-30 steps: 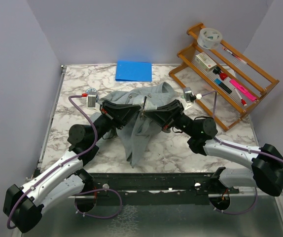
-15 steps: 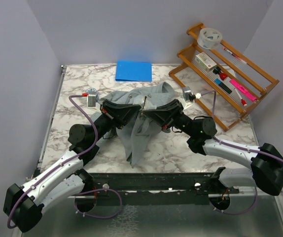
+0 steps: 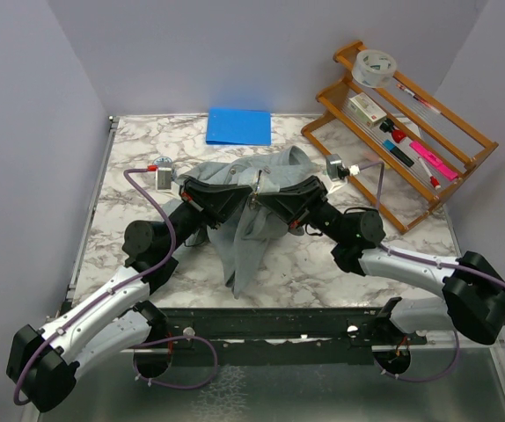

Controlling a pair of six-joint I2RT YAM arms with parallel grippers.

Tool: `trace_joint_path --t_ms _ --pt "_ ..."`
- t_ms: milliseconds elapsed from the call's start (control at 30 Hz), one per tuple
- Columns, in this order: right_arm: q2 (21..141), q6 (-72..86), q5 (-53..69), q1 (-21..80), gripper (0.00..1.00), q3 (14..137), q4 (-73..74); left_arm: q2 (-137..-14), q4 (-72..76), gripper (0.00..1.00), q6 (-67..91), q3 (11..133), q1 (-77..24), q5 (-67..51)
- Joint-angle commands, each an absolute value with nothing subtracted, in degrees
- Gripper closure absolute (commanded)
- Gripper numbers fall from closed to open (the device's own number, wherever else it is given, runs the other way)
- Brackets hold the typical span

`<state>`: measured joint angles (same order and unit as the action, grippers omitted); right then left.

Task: Zip up the jacket
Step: Insert the zipper into the jacket.

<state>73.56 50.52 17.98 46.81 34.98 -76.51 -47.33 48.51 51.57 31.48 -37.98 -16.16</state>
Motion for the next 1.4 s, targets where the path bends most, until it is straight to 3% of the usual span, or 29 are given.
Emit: trace_joint_path --t_ms 0,667,1200,1367 --pt "74.2 51.1 14.4 46.9 1.0 37.3 -81.9 -47.2 52.6 1.0 52.7 33.6 -38.3 -19.8" --pt "74.7 53.4 13.0 46.9 1.0 38.8 -84.4 -49.5 52.5 1.0 54.6 32.9 -38.4 -21.4" --pt "70.1 52.0 -0.6 46.9 1.0 33.8 -83.5 -49.6 48.4 1.0 55.0 29.5 -38.4 -22.7" --pt "67.5 48.2 -3.5 46.9 1.0 31.1 -75.9 -50.3 44.4 1.0 53.3 27.7 -38.3 -23.2"
